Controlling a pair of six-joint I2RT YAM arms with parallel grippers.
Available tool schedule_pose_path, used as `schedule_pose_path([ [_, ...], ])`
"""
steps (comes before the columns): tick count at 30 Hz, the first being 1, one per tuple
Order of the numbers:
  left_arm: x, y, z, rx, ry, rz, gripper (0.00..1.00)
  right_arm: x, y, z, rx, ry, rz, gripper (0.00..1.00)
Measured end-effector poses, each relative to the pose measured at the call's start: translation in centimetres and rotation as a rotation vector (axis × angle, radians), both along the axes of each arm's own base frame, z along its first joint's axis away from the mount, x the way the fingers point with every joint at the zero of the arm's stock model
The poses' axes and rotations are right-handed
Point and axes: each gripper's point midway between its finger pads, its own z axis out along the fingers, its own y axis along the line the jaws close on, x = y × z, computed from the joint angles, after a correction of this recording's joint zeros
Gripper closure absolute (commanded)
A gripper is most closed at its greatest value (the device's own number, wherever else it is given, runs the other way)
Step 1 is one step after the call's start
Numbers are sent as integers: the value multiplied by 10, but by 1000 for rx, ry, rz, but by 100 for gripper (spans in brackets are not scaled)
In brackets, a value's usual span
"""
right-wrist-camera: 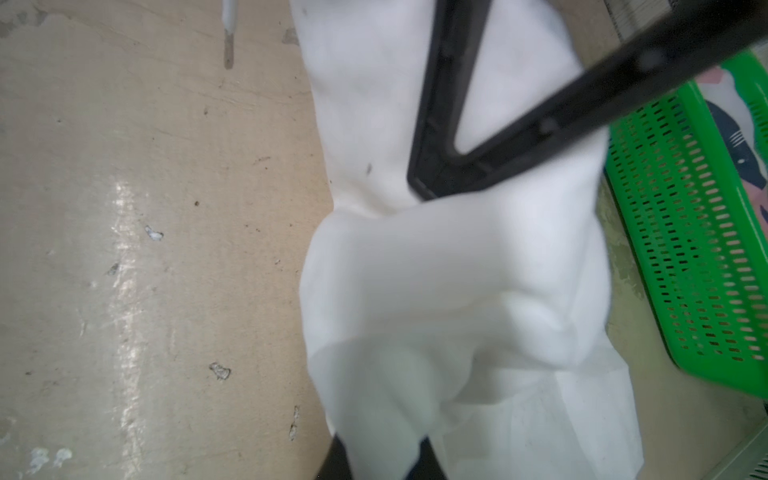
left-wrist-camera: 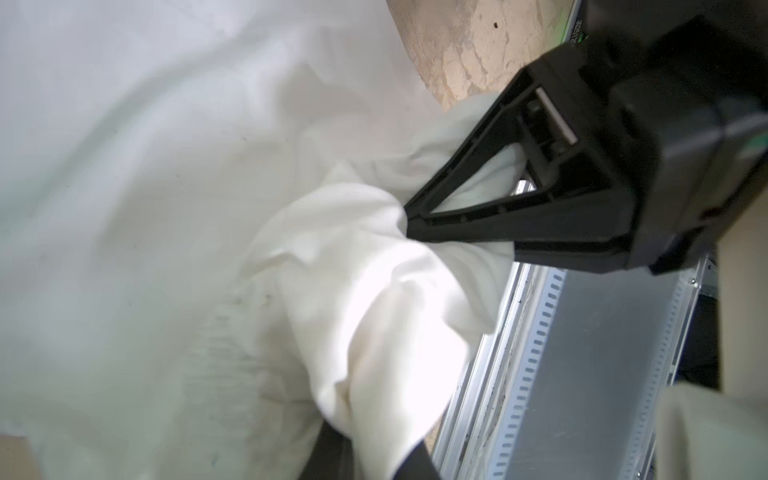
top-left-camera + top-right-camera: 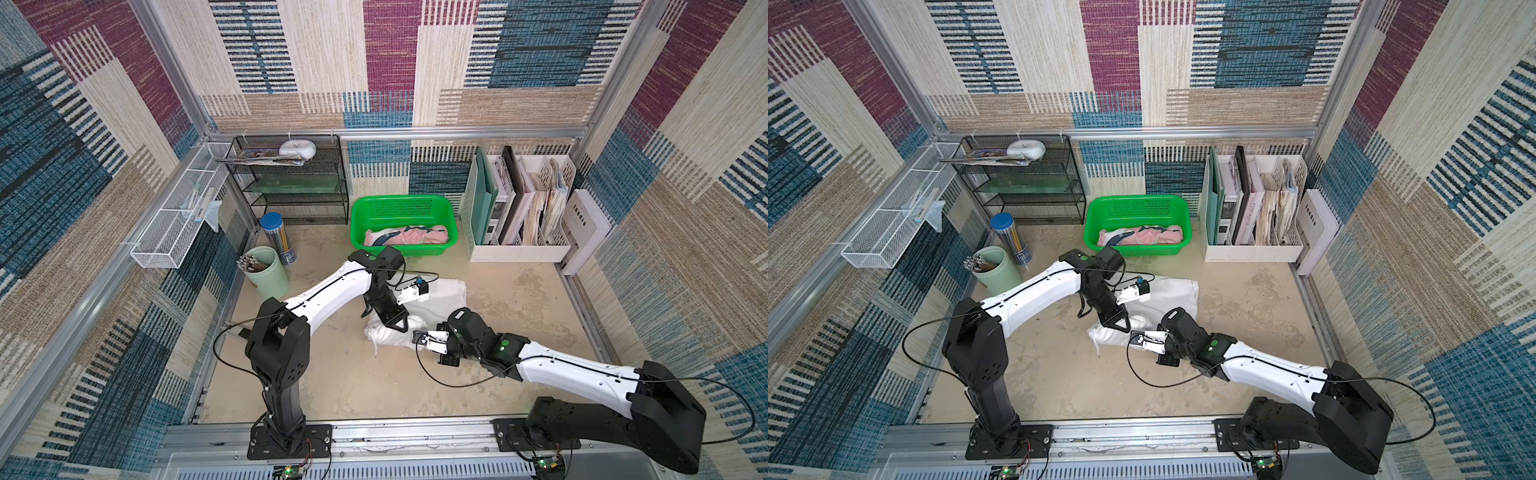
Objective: Roll up the shorts
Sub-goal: Roll the shorts at the center of the board.
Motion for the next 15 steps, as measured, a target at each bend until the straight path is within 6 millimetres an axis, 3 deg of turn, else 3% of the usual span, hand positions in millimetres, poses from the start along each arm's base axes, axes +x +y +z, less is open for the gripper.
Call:
schedule_pose_path([
  [2, 0, 3, 2, -7, -11, 7, 68, -3, -1, -4, -9, 20, 6, 100],
  [5, 2, 5, 3, -14, -18, 26, 54, -18, -17, -28, -107, 109, 11, 100],
  [11, -4, 10, -12, 13, 19, 31, 51, -28, -29, -40, -165, 161, 10, 100],
  [15, -3, 13, 1, -1, -25, 42, 51, -31, -31, -41, -169, 193, 16, 100],
])
